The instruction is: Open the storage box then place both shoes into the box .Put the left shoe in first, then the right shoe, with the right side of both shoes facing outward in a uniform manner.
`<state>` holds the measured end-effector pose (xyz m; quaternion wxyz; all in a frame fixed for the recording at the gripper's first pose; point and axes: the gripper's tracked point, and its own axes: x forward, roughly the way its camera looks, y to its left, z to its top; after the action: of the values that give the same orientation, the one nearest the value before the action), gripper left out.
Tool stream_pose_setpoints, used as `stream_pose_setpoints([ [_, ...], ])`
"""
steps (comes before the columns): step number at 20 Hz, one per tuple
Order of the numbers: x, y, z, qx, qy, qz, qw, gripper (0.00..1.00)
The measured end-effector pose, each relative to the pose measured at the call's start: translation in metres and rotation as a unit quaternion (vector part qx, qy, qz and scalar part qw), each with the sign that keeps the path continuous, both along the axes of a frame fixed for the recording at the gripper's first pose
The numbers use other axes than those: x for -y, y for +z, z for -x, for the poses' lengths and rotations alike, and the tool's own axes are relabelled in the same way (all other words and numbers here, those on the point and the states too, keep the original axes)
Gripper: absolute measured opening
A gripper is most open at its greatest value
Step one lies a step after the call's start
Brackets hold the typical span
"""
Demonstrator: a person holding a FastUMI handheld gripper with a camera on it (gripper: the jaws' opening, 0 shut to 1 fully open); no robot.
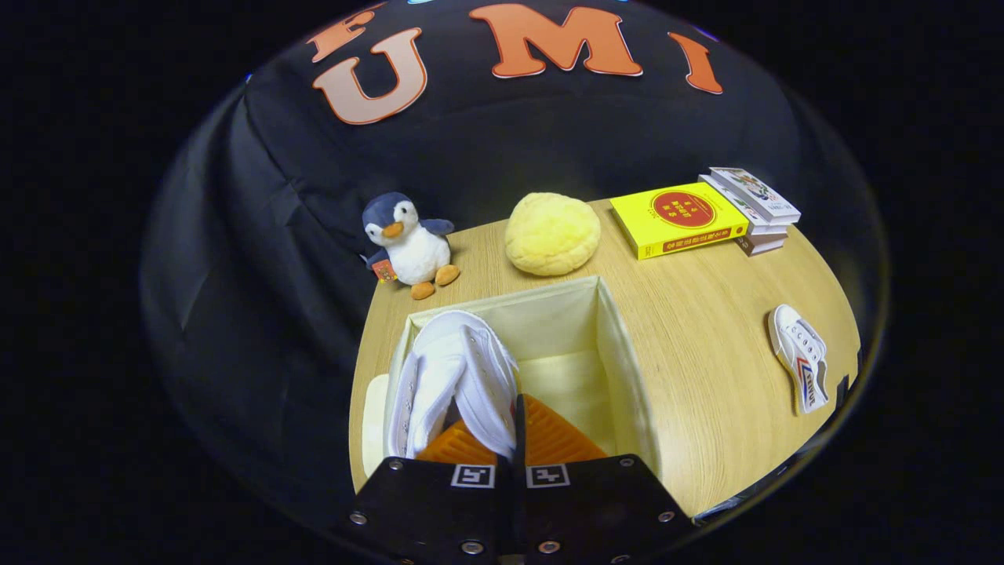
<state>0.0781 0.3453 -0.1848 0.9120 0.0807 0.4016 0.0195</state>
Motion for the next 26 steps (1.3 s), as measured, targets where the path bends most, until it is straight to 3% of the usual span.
stream_pose_setpoints([
  [3,-0.013,-0.021,0.001,-0.02,-0.017,0.005,1.0,0.0],
  [6,-0.03,-0.032,0.005,-0.027,0.006,0.008,1.0,0.04],
  [7,-0.035,-0.033,0.009,-0.031,0.014,0.0,0.999,0.11],
  [8,-0.037,-0.03,0.007,-0.027,0.016,-0.001,1.0,0.32],
  [9,-0.034,-0.024,0.007,-0.016,0.015,0.004,1.0,0.46],
  [12,-0.027,-0.013,0.005,0.0,0.024,0.014,1.0,0.83],
  [14,-0.021,-0.006,0.005,0.009,0.028,0.007,1.0,0.92],
  [16,-0.007,0.007,0.002,0.034,0.033,0.014,0.999,0.98],
  [21,0.032,0.038,0.0,0.082,0.041,0.012,0.996,0.99],
  [26,0.103,0.051,-0.005,0.106,0.03,0.019,0.994,0.99],
])
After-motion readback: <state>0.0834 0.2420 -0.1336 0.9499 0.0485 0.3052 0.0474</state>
